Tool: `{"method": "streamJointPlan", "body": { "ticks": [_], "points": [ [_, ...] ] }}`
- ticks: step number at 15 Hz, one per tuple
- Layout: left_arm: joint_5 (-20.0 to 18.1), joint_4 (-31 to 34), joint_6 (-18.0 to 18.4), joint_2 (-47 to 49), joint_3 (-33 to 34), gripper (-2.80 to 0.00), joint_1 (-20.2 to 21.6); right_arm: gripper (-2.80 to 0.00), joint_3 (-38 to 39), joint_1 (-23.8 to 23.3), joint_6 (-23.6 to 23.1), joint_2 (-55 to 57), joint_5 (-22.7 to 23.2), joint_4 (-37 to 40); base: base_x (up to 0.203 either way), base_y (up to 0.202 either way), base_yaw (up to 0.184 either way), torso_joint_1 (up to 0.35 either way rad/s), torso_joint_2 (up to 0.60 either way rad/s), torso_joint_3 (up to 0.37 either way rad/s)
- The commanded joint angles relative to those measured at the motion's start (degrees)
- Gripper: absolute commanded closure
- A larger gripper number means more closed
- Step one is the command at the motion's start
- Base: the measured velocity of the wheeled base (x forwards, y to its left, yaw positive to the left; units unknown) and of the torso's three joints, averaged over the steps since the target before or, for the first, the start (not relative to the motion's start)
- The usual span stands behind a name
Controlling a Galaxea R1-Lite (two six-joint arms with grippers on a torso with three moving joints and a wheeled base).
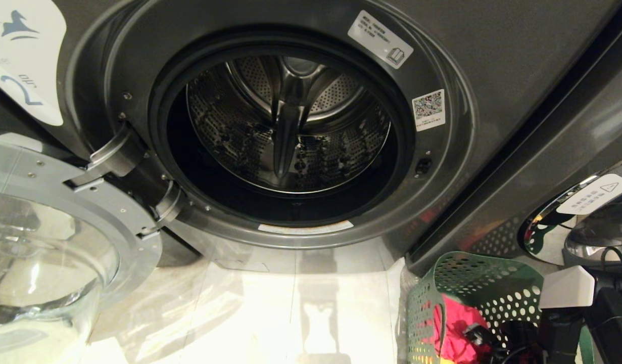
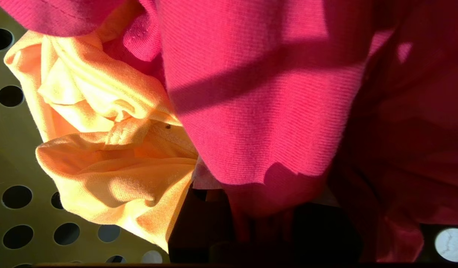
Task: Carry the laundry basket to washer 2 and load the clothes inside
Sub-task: Place the clothes into the washing machine
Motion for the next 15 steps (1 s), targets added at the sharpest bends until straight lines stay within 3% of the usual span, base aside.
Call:
{"method": "streamJointPlan", "body": {
  "ticks": [1, 15],
  "points": [
    [0.0, -0.1, 0.0, 0.0, 2.3, 0.0, 0.0, 0.0, -0.1, -0.1, -0.2, -0.2, 0.2, -0.4, 0.0, 0.0, 0.0, 0.0, 0.0, 0.0],
    [0.0, -0.1, 0.0, 0.0, 2.3, 0.0, 0.0, 0.0, -1.3, -0.1, 0.1, -0.3, 0.2, -0.2, 0.0, 0.0, 0.0, 0.0, 0.0, 0.0]
  ]
}}
